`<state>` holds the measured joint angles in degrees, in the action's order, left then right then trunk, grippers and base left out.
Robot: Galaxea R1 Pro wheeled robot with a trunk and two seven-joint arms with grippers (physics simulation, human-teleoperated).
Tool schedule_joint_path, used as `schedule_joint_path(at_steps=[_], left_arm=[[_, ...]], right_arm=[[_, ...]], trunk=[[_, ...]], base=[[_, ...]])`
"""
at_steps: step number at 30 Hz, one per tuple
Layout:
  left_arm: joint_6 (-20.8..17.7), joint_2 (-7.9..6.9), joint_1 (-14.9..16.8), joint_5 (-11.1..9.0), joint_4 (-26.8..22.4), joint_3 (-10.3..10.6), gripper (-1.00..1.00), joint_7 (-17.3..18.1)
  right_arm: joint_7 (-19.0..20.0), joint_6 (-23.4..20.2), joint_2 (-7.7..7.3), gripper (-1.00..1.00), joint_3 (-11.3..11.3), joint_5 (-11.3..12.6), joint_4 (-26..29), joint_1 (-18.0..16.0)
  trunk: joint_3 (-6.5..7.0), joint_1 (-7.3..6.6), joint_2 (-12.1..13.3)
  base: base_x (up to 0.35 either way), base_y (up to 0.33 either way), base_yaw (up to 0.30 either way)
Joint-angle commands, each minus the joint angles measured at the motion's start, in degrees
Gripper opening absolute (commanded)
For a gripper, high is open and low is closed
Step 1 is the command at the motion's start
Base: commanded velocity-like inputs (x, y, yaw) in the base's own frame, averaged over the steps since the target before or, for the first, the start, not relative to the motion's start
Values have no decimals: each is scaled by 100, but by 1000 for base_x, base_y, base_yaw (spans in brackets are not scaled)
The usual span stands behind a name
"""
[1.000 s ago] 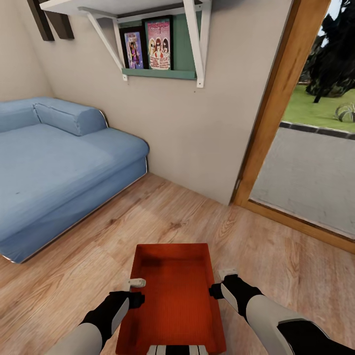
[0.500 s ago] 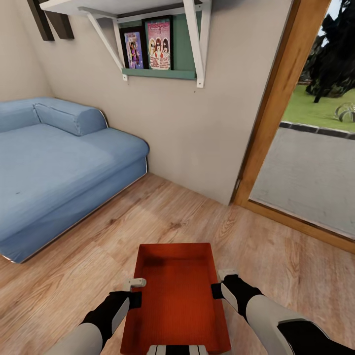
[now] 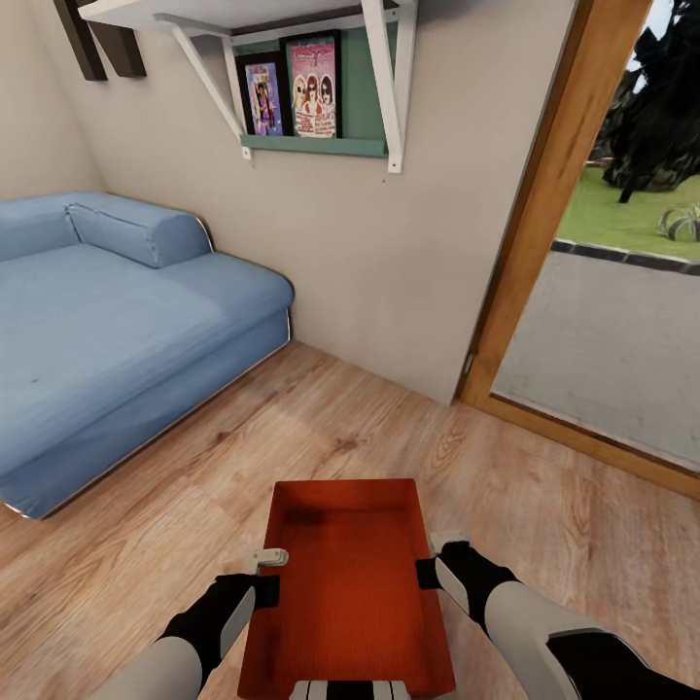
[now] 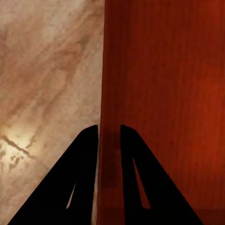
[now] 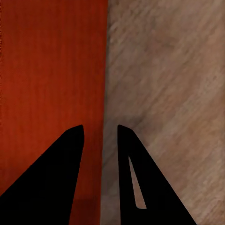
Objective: Move the two storage containers from the living room to the garage. In the garage, place one container on the floor and stack the other container on top of it (either order is fine).
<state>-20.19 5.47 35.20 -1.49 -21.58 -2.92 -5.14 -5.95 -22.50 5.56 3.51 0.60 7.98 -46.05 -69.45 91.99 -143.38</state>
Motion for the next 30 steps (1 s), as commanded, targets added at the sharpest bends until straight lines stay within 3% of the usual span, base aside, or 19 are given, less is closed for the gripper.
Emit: schedule_joint_path(at_steps=[1,9,17,23,30], left_arm=[[-43,-2,0,110,-13,-24,-100,-57],[-38,-2,-1,111,-13,-24,-100,-57],[-37,0,1,112,-13,-24,-100,-57],[-37,-2,1,110,-13,-24,-100,-57],[-31,1,-2,108,-13,-24,-100,-57]], right_arm=[[-47,-53,-14,-100,115,-158,10,-1],[-47,-53,-13,-100,115,-157,10,-1],[-47,-45,-11,-100,115,-159,10,-1],[-47,-44,-13,-100,115,-157,10,-1],[-47,-44,-12,-100,115,-157,10,-1]], trunk=[[-5,-1,-2],[128,-16,6],[128,-16,6],[261,-32,15],[369,-164,255]], base=[[0,0,0],[0,0,0],[0,0,0],[0,0,0],[0,0,0]])
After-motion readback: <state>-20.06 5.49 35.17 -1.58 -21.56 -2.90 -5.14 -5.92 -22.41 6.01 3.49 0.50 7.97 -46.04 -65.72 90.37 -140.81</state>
